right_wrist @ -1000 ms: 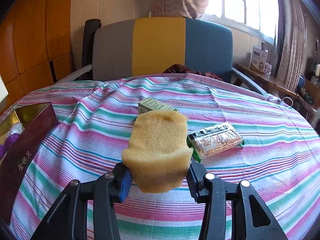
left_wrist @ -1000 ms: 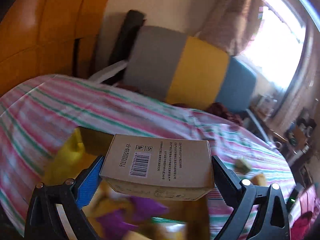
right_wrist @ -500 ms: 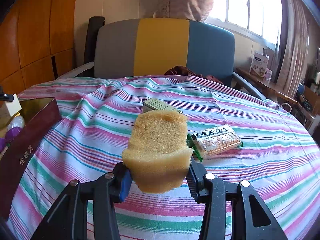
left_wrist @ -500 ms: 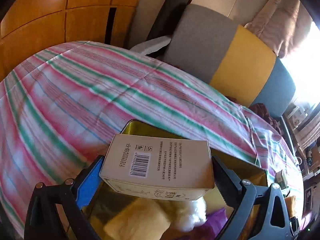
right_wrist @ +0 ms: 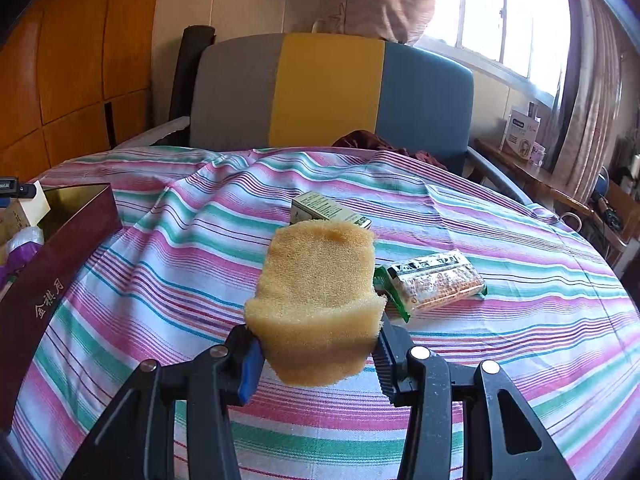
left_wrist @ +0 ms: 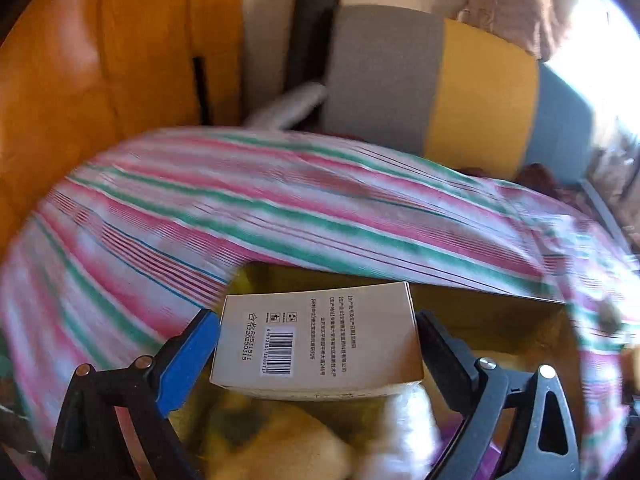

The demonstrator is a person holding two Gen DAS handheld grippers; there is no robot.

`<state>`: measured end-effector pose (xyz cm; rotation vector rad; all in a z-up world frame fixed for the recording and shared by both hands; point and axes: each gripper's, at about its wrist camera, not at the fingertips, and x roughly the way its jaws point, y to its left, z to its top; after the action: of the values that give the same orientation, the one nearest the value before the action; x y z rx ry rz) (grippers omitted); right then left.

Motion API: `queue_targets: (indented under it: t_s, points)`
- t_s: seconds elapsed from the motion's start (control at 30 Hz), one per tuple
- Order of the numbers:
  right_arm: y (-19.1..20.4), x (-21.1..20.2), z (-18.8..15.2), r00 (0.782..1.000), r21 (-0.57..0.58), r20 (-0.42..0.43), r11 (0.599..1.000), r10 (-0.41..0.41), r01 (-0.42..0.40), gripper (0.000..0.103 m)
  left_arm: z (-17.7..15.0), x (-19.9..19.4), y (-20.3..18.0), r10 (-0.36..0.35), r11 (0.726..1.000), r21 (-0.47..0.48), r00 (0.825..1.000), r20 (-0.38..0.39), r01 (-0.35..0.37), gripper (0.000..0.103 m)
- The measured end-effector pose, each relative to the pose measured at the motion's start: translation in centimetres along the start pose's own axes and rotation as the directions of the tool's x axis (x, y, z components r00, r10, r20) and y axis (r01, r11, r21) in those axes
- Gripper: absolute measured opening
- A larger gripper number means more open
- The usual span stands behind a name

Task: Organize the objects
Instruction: 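Carry the white box over the gold tray with the left tool while the right tool holds the sponge, then release the white box into the tray with the left tool while the right tool drops the sponge in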

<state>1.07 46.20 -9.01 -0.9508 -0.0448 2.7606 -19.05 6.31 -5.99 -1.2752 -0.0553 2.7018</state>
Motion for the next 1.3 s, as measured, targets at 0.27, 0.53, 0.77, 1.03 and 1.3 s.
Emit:
queue_targets:
  t_s: [0.27, 0.53, 0.77, 1.03, 1.3]
  points:
    - [0.3, -0.3, 0.2, 1.0, -0.013, 0.003, 1.0, -0.001, 0.001, 0.047, -0.1, -1.2, 0.3, 0.058, 0.998, -0.015, 0.998, 0.014, -0.058, 0.099]
    - [3.7, -2.6, 2.2, 0.996, -0.075, 0.056, 0.995, 0.076, -0.072, 0.047, -0.9, -2.7, 2.6, 0.013, 0.993, -0.114, 0.999, 0.041, -0.008, 0.099]
    - [9.5, -4.2, 5.1, 0.968, -0.132, 0.054, 0.963, 0.244, -0.235, 0.048, -3.2, -4.6, 3.9, -0.112, 0.966, -0.229, 0.993, 0.038, 0.118, 0.099]
    - [16.9, -3.7, 8.8, 0.914, -0.146, -0.05, 0.902, 0.403, -0.406, 0.048, -5.8, -5.9, 4.0, -0.175, 0.955, -0.238, 0.984, 0.021, 0.175, 0.098]
    - [22.6, -1.3, 10.8, 0.881, -0.197, -0.143, 0.86, 0.451, -0.472, 0.048, -7.5, -7.3, 5.8, -0.187, 0.936, -0.295, 0.981, 0.045, 0.192, 0.098]
